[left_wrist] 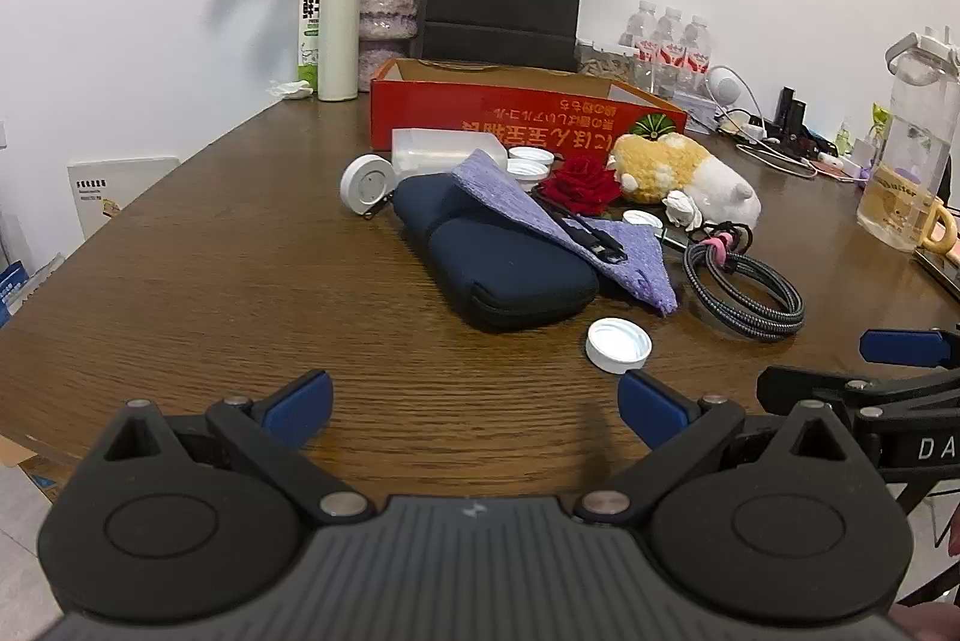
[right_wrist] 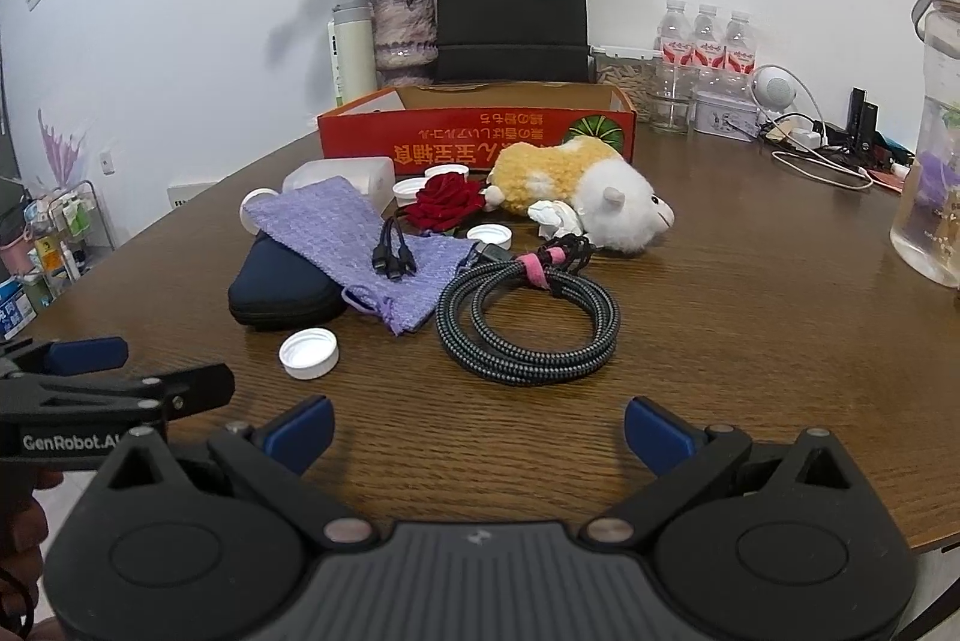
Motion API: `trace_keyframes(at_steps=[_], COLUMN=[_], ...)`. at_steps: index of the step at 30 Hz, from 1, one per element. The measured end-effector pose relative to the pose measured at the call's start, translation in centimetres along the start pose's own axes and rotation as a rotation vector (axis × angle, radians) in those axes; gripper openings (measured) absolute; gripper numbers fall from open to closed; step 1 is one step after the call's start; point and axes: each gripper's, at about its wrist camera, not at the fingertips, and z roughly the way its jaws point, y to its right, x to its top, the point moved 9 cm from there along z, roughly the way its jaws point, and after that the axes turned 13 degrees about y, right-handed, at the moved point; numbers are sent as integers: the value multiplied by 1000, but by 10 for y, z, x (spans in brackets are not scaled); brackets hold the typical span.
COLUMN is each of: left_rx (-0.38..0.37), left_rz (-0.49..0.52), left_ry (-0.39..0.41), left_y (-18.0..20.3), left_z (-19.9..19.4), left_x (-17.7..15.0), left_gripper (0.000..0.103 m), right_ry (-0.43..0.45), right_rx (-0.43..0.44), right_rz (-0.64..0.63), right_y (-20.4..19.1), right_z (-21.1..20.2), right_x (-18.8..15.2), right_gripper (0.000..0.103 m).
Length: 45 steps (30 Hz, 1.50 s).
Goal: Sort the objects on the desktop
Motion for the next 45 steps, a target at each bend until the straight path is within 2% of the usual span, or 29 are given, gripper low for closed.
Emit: trace_keyframes(at_steps=[9,24,27,29,32,37,39,40,45], left_rx=[-47,-73,-107,-125,-143,-137,-129,-134,-144], left_rz=[54,103,107,108,105,108,122,119,64], left_ry=[6,14,12,3,-21,-32,-25,-22,-17], left_y=[20,42,50,56,61,66,69,69,61], left_z=[9,20,24,28,34,41,42,43,42], left_x=[4,8,9,9,6,4,5,6,8], left_gripper=[103,102,92,79,66,59,44,29,29], right_ry=[-14,-20,-23,-30,-40,-52,-50,-49,-48], right_rx=[-9,-21,-29,-29,-28,-21,-20,-18,-7], right_rz=[-1,-15,-21,-23,-28,-21,-23,-20,-17], right_y=[8,25,30,32,33,34,34,33,32], right_z=[1,4,5,6,9,13,15,16,22], right_x=[-3,-2,-2,-3,-5,-8,-8,-7,-3], right_gripper=[103,103,103,103,103,103,103,103,103])
